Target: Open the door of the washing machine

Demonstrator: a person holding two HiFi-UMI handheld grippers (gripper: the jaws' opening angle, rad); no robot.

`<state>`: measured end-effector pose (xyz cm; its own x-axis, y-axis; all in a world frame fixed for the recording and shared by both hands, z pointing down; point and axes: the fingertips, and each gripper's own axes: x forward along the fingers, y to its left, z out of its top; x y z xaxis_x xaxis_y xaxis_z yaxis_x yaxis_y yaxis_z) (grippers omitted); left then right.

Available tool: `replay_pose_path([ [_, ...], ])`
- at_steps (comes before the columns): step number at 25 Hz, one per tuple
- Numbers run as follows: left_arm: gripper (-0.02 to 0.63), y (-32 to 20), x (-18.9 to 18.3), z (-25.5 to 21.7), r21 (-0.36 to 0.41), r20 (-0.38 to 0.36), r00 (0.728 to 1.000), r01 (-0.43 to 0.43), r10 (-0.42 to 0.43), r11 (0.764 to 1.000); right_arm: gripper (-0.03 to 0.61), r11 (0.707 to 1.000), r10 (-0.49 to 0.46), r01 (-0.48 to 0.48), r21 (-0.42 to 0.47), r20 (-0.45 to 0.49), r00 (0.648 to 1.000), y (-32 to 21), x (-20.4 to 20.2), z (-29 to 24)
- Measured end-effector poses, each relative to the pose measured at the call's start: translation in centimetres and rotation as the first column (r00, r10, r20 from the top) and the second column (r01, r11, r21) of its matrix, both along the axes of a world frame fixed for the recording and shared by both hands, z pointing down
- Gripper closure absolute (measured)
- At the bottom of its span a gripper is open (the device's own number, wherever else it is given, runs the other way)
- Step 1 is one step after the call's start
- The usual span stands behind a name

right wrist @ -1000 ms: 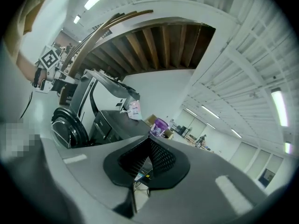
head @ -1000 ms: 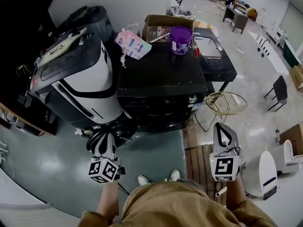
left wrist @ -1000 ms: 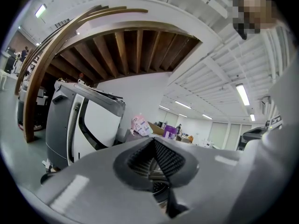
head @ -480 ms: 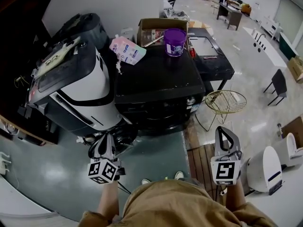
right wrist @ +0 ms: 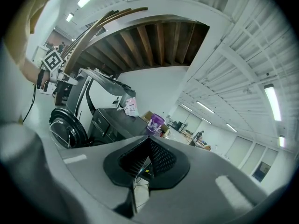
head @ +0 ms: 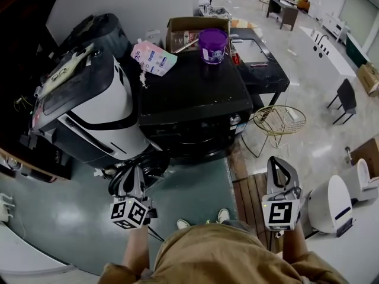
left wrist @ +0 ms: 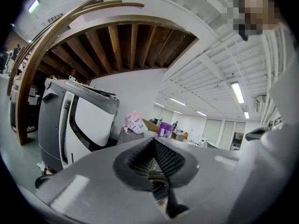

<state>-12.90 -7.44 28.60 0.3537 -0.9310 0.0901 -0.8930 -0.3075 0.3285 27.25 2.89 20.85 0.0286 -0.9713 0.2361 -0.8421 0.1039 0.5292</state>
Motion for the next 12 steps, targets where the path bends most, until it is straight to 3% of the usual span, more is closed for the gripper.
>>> replay_pose_path([
  [12,0.554,2.6,-0.7,1.1,-0.030,0.008,1.000,0.028,-0.028,0.999,0.574,0.999,-0.035,0.035,-0.020,0.004,0.999,0.9,-0.8,0.7],
])
